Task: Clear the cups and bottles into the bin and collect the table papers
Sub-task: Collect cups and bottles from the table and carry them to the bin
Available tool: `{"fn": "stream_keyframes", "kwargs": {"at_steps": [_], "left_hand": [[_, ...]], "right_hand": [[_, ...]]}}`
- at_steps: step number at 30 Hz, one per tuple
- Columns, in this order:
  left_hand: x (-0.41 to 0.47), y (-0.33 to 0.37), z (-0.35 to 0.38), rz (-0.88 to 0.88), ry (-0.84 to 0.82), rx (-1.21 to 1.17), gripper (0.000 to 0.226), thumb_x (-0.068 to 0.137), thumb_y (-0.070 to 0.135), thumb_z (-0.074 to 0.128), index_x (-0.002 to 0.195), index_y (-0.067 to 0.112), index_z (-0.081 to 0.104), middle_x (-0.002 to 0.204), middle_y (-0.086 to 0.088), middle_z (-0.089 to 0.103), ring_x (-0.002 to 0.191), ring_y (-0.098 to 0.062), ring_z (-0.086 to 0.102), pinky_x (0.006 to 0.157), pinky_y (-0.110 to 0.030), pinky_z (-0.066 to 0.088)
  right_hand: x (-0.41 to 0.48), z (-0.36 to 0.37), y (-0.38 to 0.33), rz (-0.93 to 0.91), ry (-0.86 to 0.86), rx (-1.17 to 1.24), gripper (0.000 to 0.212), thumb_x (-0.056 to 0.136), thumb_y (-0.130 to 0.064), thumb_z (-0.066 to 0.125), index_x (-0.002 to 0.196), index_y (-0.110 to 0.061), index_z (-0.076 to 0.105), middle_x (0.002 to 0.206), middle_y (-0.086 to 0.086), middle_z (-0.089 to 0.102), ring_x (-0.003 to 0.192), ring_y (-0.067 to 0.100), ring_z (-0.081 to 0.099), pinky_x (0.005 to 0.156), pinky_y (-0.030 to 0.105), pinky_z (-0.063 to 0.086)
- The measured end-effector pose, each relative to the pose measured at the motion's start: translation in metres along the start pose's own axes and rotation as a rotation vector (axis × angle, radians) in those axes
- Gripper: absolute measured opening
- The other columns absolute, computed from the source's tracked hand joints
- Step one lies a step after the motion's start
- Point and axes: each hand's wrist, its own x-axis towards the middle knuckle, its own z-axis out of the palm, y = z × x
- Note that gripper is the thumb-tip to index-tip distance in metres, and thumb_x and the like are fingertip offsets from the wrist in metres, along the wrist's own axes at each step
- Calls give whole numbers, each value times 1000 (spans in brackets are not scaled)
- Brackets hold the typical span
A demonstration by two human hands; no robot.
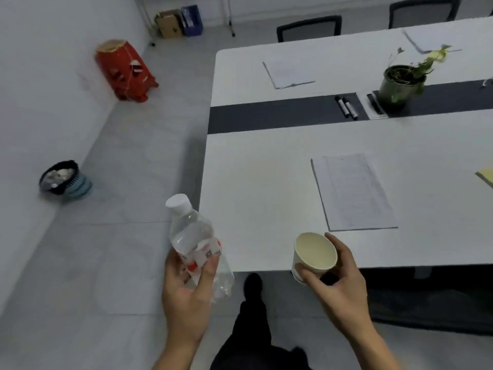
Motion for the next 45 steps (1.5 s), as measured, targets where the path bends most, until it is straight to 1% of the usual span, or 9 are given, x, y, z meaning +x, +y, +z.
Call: {"fn": "stream_keyframes", "kwargs": {"at_steps": [7,10,14,19,23,31,36,40,45], "left_hand": [[-54,-25,-138,-110,363,77,42,77,40,71,115,49,56,107,16,69,90,6,65,66,-3,44],[-65,-43,-189,-129,498,53,52,77,45,69,126,38,56,112,11,69,96,-6,66,71,-18,47],[-65,-74,-255,-145,626,37,55,80,42,71,132,37,54,119,10,67,101,-8,66,75,-21,47],[-35,-103,-346,-147,712,38,63,81,47,76,138,34,53,125,8,66,105,-14,65,90,-38,52],[8,-106,-398,-117,729,39,60,78,40,69,136,34,54,126,12,64,104,1,61,89,-30,48],[156,-124,-455,-91,610,60,62,80,39,68,140,31,50,130,11,62,109,1,58,84,-17,43],[271,-144,-480,-86,620,73,60,78,39,69,136,34,53,125,16,64,111,6,58,83,-14,44],[401,-133,-517,-67,640,83,58,81,52,74,133,34,56,121,17,66,106,4,61,86,-22,48],[532,-108,-570,-37,695,101,56,82,45,74,132,29,56,118,16,66,105,-2,63,87,-25,52]], "right_hand": [[-53,87,-16,-65,-300,-25,71,68,-22,89,128,-41,56,110,-30,65,99,-3,63,85,24,50],[-67,133,-30,-129,-410,-68,71,68,-22,89,128,-40,56,111,-29,65,98,-2,64,85,24,50],[-88,216,-48,-218,-516,-136,69,69,-25,89,127,-41,55,110,-27,65,94,0,64,80,21,49],[-114,330,-75,-301,-618,-153,68,70,-26,88,128,-38,55,113,-27,64,97,0,63,79,18,50],[-122,399,-100,-344,-650,-177,71,68,-33,90,129,-39,53,112,-32,62,97,-1,62,77,14,47],[-76,519,-119,-288,-592,-113,69,63,-40,82,127,-39,55,112,-31,64,97,-3,63,75,6,46],[-13,621,-121,-216,-576,-78,66,72,-25,87,128,-39,54,109,-33,63,96,-4,62,80,19,47],[63,740,-159,-162,-634,-4,69,73,-34,88,132,-38,54,114,-20,66,98,2,65,87,32,55],[134,868,-243,-209,-718,-41,74,70,-44,85,135,-37,51,118,-18,65,97,1,64,79,19,52]]}}
